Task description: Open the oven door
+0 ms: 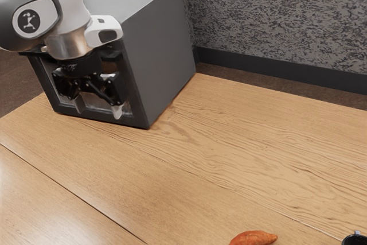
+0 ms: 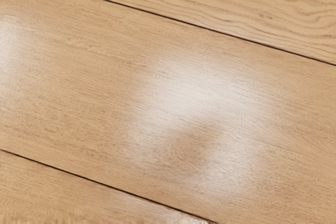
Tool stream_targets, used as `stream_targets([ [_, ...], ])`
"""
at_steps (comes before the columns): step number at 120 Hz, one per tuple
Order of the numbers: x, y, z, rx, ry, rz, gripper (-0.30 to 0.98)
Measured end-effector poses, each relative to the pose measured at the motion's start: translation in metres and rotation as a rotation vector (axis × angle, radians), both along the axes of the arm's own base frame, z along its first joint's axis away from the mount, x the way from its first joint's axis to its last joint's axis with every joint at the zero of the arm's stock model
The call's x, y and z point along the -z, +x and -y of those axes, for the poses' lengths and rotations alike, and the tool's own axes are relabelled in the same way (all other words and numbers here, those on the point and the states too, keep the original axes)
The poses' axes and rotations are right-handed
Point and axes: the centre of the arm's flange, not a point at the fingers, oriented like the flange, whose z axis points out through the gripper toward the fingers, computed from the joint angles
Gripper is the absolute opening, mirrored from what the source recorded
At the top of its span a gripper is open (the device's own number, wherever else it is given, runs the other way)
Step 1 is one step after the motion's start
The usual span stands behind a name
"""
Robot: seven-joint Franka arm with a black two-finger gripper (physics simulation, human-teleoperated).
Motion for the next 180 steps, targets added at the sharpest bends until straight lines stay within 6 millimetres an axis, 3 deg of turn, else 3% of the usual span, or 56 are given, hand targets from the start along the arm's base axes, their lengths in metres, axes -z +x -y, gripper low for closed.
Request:
stream_targets([
  [10, 0.000, -0.014, -0.012, -0.120, 0.016, -0.008, 0.68],
  [18, 0.016, -0.053, -0.035, -0.236, 0.053, -0.012, 0.68],
  [21, 0.023, -0.073, -0.059, -0.309, 0.062, -0.003, 0.68],
  [26, 0.031, -0.101, -0.117, -0.467, 0.061, 0.025, 0.68],
  [32, 0.026, -0.124, -0.173, -0.630, 0.057, 0.098, 0.68],
  [36, 0.017, -0.130, -0.207, -0.729, 0.041, 0.162, 0.68],
  [42, 0.019, -0.130, -0.250, -0.853, -0.012, 0.241, 0.68],
  [47, 0.015, -0.131, -0.271, -0.921, -0.049, 0.323, 0.69],
  [58, -0.006, -0.100, -0.252, -0.949, -0.073, 0.469, 0.69],
  [66, -0.013, -0.088, -0.245, -0.978, -0.121, 0.542, 0.68],
  [76, -0.014, -0.079, -0.253, -1.050, -0.184, 0.618, 0.68],
  [85, -0.006, -0.059, -0.268, -1.093, -0.226, 0.667, 0.68],
  [95, -0.014, -0.039, -0.275, -1.110, -0.260, 0.744, 0.69],
  [112, -0.024, -0.035, -0.282, -1.174, -0.311, 0.836, 0.68],
  [154, 0.001, 0.000, -0.315, -1.287, -0.363, 0.872, 0.68],
  [180, 0.009, 0.010, -0.315, -1.299, -0.339, 0.874, 0.68],
])
